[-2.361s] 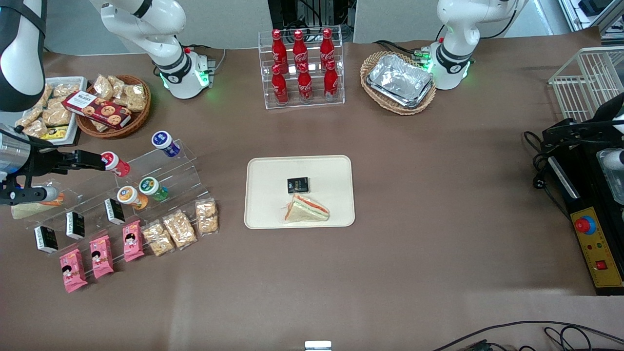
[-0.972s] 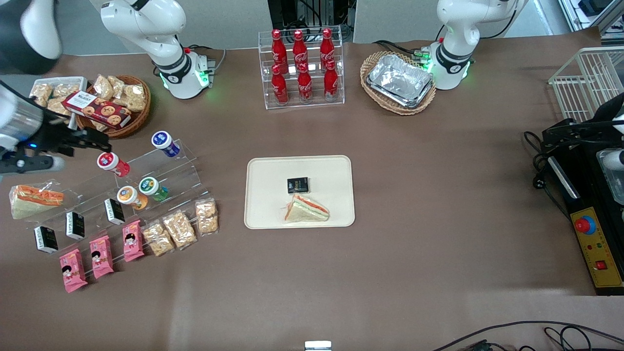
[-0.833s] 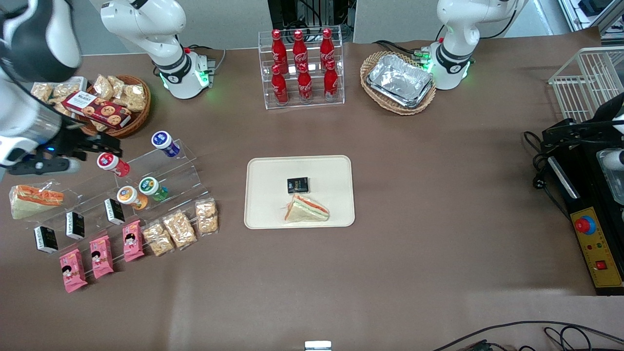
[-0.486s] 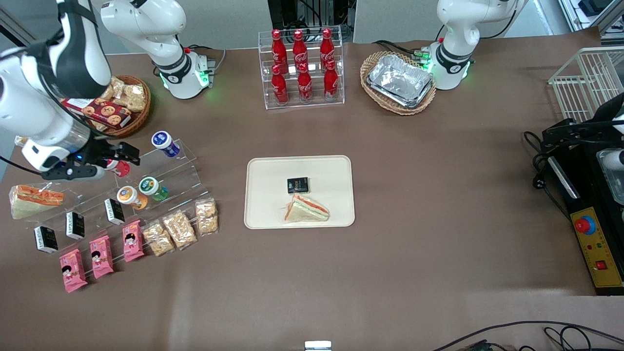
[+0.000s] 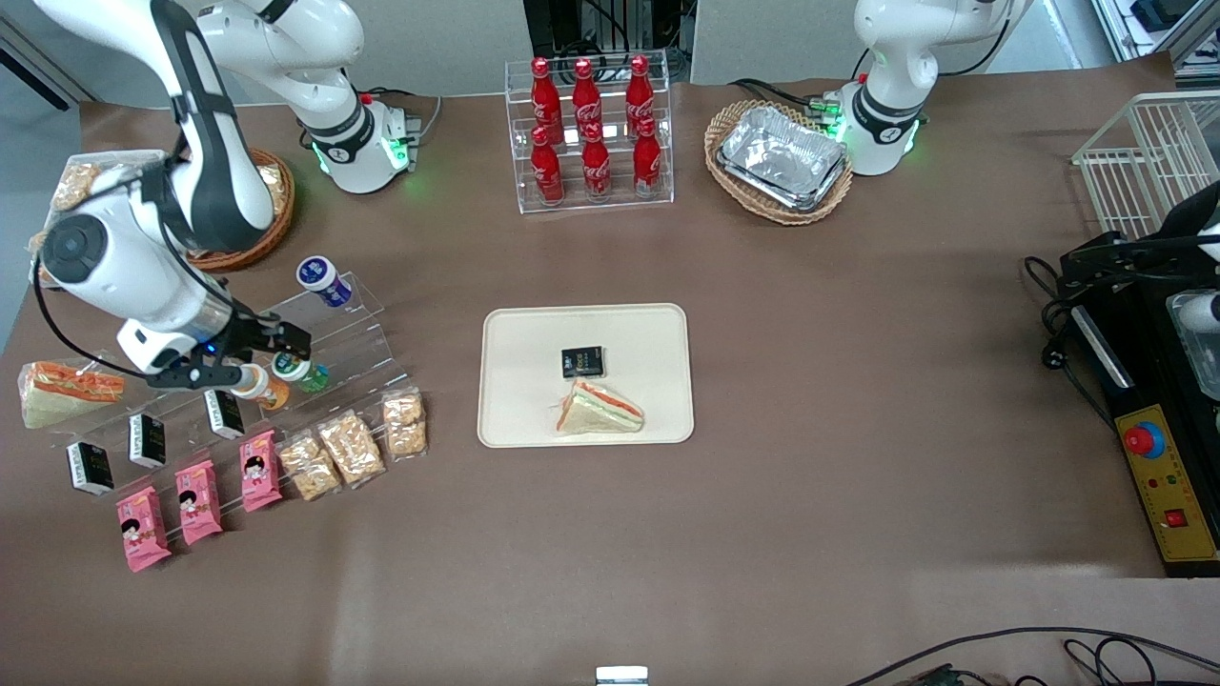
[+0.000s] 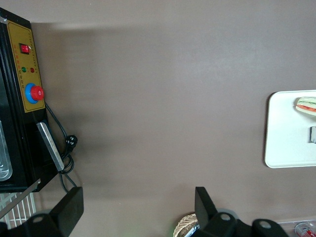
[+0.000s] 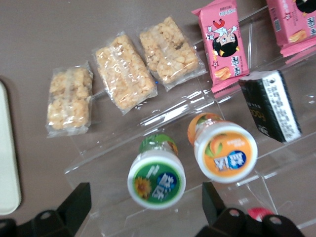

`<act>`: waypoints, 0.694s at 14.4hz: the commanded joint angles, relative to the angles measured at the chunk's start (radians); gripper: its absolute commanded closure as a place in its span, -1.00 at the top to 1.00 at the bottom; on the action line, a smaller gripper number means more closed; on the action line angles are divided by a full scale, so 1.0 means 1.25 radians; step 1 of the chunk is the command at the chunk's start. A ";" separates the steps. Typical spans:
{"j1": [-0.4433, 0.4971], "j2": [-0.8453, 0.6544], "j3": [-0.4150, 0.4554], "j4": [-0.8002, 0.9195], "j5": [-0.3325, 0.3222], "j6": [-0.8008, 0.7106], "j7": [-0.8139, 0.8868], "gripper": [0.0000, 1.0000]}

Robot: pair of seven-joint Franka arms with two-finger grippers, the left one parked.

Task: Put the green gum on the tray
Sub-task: 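Lower the right gripper and close it around the green-labelled bottle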

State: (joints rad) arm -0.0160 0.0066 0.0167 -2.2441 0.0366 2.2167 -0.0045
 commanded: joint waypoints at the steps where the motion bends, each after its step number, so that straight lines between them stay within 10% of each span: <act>1: 0.002 0.033 -0.002 0.005 0.012 0.037 0.012 1.00; 10: 0.003 0.046 -0.002 -0.016 0.011 0.061 0.017 1.00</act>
State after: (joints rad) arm -0.0159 0.0548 0.0163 -2.2450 0.0368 2.2502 0.0107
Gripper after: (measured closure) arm 0.000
